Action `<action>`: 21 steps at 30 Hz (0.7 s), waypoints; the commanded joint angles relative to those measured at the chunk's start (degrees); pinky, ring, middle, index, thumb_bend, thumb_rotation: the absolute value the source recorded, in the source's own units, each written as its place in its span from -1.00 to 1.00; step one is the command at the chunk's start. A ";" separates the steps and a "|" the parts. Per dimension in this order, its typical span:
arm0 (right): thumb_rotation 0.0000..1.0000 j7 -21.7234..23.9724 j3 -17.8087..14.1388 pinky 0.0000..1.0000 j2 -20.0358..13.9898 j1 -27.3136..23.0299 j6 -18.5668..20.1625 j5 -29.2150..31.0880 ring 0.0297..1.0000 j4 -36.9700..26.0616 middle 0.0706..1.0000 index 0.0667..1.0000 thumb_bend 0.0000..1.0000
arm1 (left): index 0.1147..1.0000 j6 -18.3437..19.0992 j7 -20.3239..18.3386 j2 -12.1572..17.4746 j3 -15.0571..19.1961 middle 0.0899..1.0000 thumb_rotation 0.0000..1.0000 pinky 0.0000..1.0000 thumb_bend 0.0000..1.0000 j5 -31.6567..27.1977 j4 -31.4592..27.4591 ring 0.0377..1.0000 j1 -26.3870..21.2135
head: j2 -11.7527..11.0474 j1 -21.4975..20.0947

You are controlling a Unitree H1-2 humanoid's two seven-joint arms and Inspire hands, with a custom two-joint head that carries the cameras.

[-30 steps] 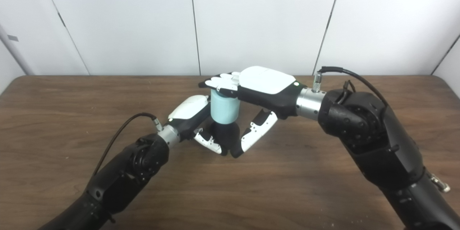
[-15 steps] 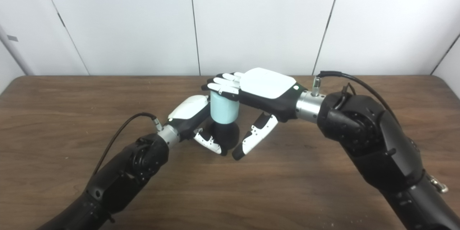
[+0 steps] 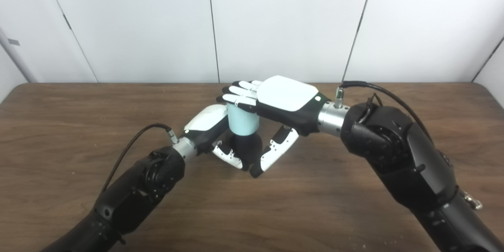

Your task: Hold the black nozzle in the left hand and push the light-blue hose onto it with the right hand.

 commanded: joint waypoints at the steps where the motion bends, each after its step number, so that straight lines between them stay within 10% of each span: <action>1: 0.42 3.82 2.08 0.98 -1.02 0.84 -0.71 1.96 1.00 -0.80 1.00 0.97 0.54 | -0.19 3.78 -7.30 0.11 -3.87 -0.07 -1.00 1.00 0.05 2.97 3.85 0.31 4.43 | 0.06 -0.08; 21: 0.50 -2.39 1.49 0.85 -3.49 3.45 -8.76 2.87 0.95 2.09 0.87 0.76 0.43 | -0.21 3.62 -7.75 1.16 -3.31 -0.05 -1.00 1.00 0.04 2.55 3.41 0.32 4.15 | 0.53 -0.42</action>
